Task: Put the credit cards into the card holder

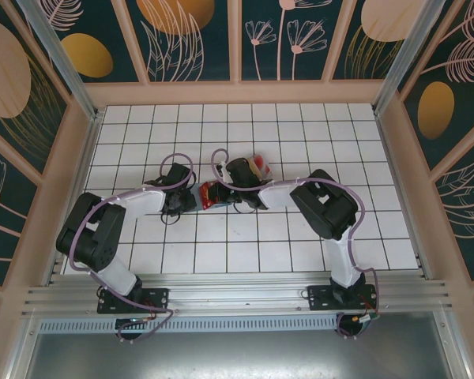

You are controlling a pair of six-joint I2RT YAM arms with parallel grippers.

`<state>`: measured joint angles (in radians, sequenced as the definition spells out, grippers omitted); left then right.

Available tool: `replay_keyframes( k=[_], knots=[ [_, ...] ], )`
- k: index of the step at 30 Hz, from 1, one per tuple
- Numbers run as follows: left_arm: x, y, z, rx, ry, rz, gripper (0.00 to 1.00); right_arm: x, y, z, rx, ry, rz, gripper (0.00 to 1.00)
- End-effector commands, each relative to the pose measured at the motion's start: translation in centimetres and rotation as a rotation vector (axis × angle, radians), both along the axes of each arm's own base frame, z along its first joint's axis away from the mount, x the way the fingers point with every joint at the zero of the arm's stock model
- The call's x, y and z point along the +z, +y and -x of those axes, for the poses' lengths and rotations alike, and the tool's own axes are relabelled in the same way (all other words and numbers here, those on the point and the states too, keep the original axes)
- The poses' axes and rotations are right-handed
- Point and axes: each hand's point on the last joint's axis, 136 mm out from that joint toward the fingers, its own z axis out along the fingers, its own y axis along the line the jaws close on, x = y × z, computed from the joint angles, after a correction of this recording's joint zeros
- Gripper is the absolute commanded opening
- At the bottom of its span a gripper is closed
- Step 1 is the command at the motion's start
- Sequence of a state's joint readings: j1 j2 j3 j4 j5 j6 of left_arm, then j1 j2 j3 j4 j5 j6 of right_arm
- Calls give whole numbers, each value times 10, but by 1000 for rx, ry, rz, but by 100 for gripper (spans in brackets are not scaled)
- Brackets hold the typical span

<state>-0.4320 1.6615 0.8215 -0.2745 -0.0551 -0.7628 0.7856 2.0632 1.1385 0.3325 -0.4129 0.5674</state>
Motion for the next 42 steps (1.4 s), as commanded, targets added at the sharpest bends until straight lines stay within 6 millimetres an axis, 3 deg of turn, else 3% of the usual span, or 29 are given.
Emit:
replay_keyframes(
  k=[1, 12, 18, 42],
  knots=[
    [-52, 18, 22, 8, 123, -79, 26, -51, -6, 49, 88, 224, 107, 0],
    [-50, 15, 20, -1, 121, -71, 25, -50, -9, 11, -51, 223, 78, 0],
    [-52, 15, 20, -5, 128, -74, 25, -46, -11, 0, -90, 215, 55, 0],
    [-56, 13, 23, -8, 137, -60, 25, -64, -6, -1, -156, 185, 105, 0]
  ],
)
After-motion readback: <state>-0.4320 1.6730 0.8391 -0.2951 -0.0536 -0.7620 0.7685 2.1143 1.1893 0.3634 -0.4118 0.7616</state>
